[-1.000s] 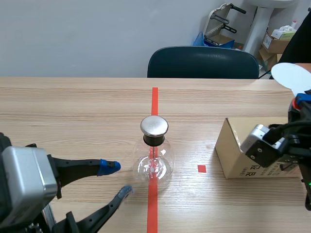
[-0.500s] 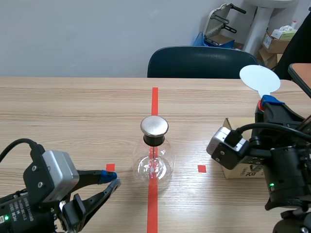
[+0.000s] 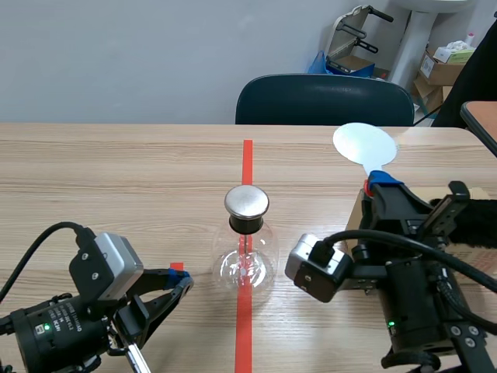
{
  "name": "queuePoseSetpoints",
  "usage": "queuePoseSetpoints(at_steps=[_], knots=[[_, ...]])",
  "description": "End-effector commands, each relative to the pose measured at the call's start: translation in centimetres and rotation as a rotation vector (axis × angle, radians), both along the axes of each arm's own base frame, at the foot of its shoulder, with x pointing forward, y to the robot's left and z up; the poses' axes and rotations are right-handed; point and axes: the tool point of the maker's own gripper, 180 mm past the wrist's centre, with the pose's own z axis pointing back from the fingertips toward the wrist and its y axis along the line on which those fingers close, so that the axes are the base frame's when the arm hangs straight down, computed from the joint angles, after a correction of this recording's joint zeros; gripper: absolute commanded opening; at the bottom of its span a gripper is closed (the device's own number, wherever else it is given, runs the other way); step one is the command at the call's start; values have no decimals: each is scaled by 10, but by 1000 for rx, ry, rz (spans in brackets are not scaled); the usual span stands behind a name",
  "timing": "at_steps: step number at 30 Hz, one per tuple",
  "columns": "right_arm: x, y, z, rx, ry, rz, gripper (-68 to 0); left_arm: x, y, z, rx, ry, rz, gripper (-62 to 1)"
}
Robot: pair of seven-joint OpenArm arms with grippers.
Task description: Do the electroscope experiment
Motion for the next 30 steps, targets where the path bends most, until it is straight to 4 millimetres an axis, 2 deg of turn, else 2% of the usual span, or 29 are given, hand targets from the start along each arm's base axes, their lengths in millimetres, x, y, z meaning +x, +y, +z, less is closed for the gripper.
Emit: queuePoseSetpoints(at_steps=[1,13,30], knots=[[0,-1,8,-6,-29,1,-665,7,-3,6,-31,-20,18,-569],[-10,10,-5,-4,32,20,-665,22,9,-14,-44,9,85,-569],[-24,9,-18,-18,84,31,-665,22,9,-28,-41,41,100,-569]])
